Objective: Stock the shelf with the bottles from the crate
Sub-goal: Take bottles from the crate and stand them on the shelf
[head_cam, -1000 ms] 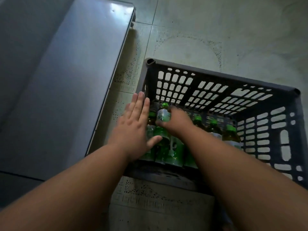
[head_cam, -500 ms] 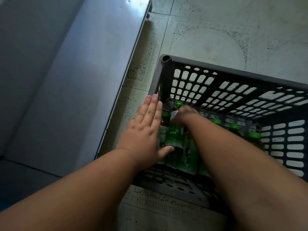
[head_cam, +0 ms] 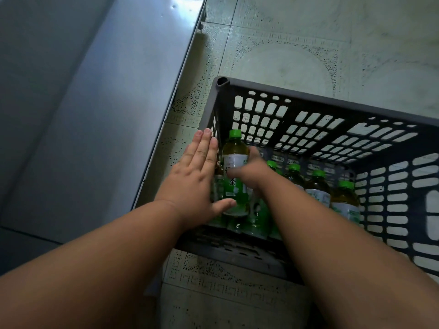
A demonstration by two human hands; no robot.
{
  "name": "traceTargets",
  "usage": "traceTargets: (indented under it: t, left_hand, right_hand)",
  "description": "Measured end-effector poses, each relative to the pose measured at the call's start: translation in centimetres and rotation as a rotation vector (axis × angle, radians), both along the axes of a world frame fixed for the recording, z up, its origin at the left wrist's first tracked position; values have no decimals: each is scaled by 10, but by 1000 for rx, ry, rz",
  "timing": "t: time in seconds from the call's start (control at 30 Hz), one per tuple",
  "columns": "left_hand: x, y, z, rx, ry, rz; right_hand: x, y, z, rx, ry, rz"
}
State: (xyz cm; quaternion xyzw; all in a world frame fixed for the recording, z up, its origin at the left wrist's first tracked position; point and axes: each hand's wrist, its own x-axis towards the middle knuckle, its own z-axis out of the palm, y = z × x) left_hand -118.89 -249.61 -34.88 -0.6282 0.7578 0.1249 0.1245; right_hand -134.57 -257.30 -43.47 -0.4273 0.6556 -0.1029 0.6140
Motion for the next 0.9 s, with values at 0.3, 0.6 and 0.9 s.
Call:
traceTargets:
  t: [0.3,0.6,0.9]
  left_hand:
    - [-5,4,52,160,215,116]
    - [43,70,197,-224,627,370]
    - [171,171,272,-514,667,628]
  right_hand:
    - [-36,28,137,-376,44,104]
    - [26,79,316,-833,109,211]
    - [186,148,413,-1059,-133,457]
